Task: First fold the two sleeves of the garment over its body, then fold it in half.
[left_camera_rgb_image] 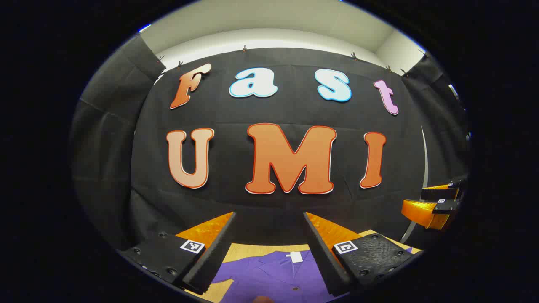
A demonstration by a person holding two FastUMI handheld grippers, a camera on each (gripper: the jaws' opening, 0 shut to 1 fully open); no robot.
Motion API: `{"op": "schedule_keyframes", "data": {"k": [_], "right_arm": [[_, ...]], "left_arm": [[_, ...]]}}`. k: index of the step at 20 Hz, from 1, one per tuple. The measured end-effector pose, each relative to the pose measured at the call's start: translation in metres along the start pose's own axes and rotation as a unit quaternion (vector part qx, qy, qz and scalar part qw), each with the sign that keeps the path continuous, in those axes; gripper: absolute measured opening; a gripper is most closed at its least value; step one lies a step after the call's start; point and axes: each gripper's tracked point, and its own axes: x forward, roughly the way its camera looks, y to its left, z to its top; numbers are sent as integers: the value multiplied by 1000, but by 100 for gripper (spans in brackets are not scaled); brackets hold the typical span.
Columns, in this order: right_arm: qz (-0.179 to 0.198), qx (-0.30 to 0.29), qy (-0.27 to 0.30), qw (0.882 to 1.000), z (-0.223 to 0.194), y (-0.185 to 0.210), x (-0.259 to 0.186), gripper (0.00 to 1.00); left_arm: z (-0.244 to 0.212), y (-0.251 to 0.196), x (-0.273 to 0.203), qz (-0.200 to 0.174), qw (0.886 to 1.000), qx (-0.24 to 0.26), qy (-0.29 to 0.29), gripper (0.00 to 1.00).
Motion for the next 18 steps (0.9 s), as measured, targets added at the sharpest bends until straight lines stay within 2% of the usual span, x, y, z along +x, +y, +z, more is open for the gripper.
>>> {"op": "schedule_keyframes", "data": {"k": [5,6,7,8,9,11,14,18], "right_arm": [[15,1,-3,1000,-4,9,-3,95],[17,1,-4,1000,-4,11,-4,100],[16,-1,-4,1000,-5,11,-4,95],[16,-1,-5,1000,-5,10,-4,100],[16,0,-6,1000,-5,10,-6,95],[25,8,-12,1000,-2,14,-9,95],[11,-3,-2,1000,-7,7,-9,95],[15,1,-5,1000,-4,11,-13,95]], "left_arm": [[4,-11,-13,-4,1000,4,-7,94],[4,-13,-14,-7,1000,11,-11,95],[8,-14,-16,-5,1000,20,-14,94],[5,-13,-17,-3,1000,27,-13,95],[7,-14,-17,-3,1000,26,-14,94],[9,-17,-18,-5,1000,18,-15,94],[10,-11,-19,3,1000,21,-16,95],[12,-11,-23,3,1000,25,-19,95]]}}
